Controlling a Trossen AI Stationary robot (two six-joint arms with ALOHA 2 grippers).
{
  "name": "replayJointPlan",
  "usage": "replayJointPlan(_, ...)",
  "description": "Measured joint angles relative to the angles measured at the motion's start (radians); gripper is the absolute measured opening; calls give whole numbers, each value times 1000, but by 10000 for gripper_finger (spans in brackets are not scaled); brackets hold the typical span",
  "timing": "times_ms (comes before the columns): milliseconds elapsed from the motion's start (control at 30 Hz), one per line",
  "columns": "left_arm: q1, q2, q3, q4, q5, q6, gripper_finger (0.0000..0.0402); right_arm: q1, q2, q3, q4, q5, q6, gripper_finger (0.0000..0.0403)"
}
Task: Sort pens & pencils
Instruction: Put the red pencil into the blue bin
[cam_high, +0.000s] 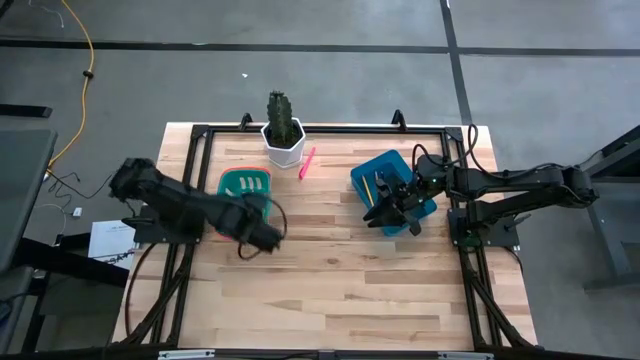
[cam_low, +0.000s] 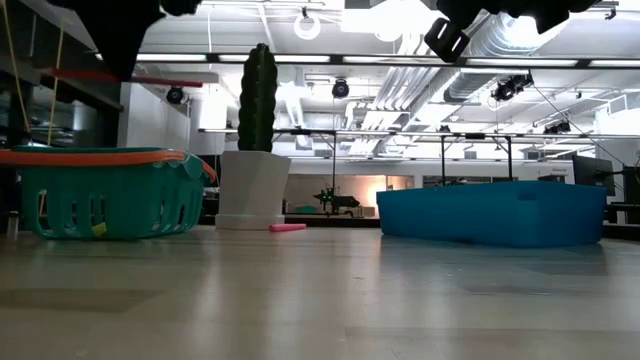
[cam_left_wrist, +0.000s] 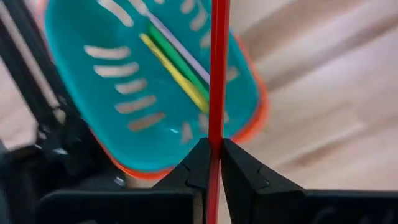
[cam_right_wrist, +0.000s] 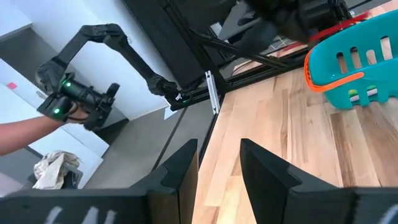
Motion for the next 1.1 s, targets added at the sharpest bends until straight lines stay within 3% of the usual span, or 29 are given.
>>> replayJointPlan(233,198,-99,-77,3,-31,228,21,0,0,0,-1,28,5,109)
replayJointPlan(467,374,-116,-86,73,-45,473,21,0,0,0,-3,61,11,109)
replayJointPlan(767,450,-116,-86,302,-65,654,21,-64,0,0,-2,64,24,109)
replayJointPlan(1100,454,-115,-86,566,-64,768,21,-133,0,0,8,43,49,109)
